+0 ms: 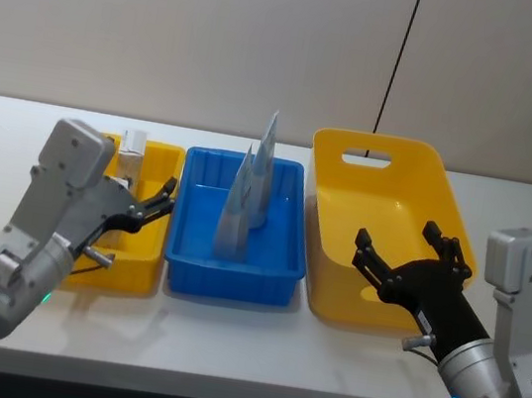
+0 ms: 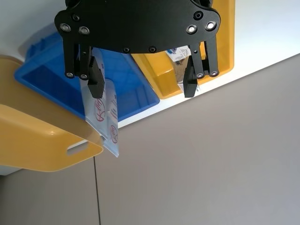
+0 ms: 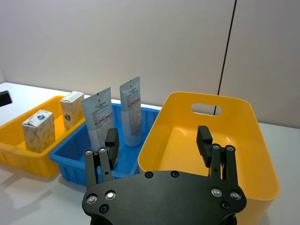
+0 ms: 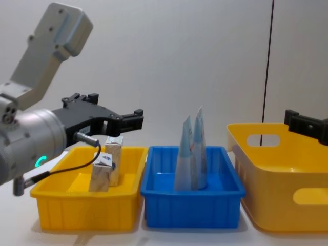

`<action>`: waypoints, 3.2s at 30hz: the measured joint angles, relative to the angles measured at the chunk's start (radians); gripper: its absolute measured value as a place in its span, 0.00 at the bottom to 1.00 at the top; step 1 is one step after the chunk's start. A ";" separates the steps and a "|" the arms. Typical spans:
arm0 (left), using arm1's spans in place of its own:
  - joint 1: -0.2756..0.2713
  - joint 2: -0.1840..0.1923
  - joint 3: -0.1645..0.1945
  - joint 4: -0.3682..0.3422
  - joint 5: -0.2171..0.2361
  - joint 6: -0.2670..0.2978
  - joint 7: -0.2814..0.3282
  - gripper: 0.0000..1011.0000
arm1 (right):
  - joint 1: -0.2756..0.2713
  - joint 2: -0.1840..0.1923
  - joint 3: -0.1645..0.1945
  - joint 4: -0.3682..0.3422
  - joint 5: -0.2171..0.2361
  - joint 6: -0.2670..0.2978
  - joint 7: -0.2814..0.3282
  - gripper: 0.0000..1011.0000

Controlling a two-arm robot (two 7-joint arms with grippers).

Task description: Bimanual collaborative sorting of washing and personal care products

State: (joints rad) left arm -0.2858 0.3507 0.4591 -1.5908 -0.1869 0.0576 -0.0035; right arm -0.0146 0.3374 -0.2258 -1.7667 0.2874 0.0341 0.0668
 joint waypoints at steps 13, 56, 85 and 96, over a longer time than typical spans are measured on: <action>-0.099 -0.090 0.007 0.087 0.043 0.143 0.079 0.99 | 0.000 0.000 0.000 0.000 0.000 0.000 0.000 0.99; -0.107 -0.160 0.029 0.013 0.141 0.548 0.184 0.99 | 0.000 0.000 0.000 0.000 0.000 0.000 0.000 0.99; -0.074 -0.232 -0.022 0.071 0.116 0.503 0.201 0.99 | 0.000 0.000 0.000 0.000 0.000 0.000 0.000 0.99; -0.074 -0.248 -0.029 0.108 0.124 0.484 0.207 0.99 | 0.000 0.000 0.000 0.000 0.000 0.000 0.000 0.99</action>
State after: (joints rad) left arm -0.3600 0.1027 0.4297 -1.4832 -0.0628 0.5416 0.2034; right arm -0.0146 0.3374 -0.2258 -1.7667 0.2873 0.0340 0.0668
